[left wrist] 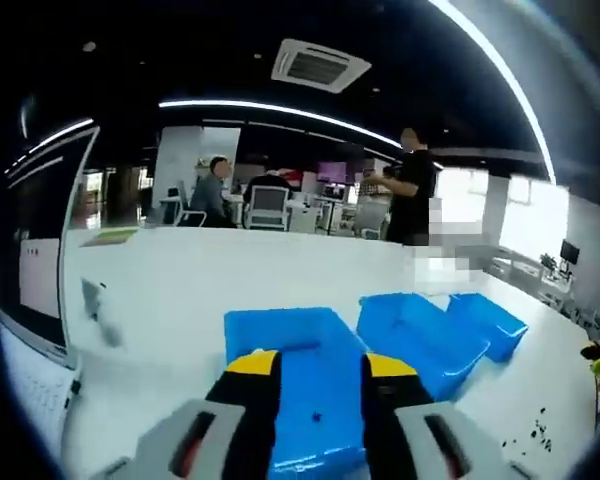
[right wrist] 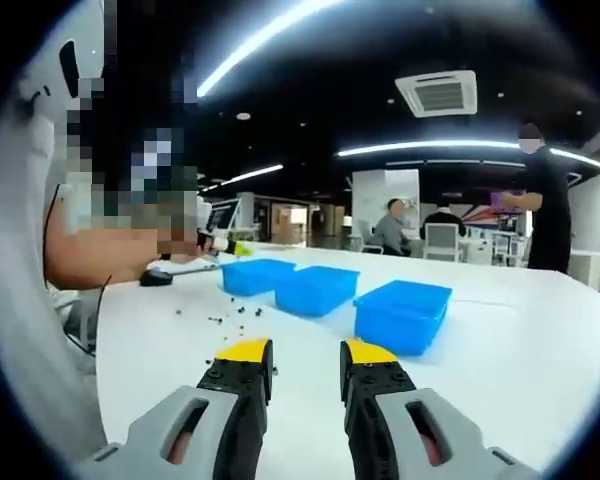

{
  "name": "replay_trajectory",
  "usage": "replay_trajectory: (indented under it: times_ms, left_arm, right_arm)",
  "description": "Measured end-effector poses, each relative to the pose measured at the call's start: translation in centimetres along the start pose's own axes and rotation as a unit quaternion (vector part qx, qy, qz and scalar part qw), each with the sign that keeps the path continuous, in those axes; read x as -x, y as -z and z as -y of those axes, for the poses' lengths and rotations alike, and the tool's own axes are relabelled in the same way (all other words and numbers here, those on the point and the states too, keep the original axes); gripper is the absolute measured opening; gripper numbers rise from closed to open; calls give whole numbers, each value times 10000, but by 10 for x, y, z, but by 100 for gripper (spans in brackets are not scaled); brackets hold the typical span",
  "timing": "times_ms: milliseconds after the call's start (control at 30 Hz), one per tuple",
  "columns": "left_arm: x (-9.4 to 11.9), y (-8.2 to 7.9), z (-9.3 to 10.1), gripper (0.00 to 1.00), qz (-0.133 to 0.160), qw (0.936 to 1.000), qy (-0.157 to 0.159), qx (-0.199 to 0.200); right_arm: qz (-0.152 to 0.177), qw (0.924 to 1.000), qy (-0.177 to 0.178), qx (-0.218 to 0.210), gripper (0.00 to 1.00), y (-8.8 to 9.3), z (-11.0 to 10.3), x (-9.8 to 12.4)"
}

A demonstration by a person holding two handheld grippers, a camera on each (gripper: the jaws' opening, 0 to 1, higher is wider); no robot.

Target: Pick up the resistors one by one and place each resistor into its matching bin, sorting the parts by color and model until every resistor is separated into the correct bin for its type

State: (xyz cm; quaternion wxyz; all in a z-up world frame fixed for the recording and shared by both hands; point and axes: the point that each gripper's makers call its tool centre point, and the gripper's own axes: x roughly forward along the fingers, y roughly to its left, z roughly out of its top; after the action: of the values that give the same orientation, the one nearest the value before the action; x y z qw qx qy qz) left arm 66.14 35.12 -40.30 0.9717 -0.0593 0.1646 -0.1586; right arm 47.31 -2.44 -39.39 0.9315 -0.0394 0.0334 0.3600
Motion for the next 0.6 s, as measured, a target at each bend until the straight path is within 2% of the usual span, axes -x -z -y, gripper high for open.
replay_trajectory:
  times_ms: [133,400,600]
  left_arm:
    - [3,-7,9,31,117,9997,75,-200]
    - [4,-17,24,29,132,9978,272,-589]
    - [10,-27,24,29,224,9979,276,-544]
  right_arm:
    - [9,10000,47,-28,29,0,2,1]
    - [-20,10000,53,-29,29,3,3,2]
    - [19,10000,60,-38,29,0,2,3]
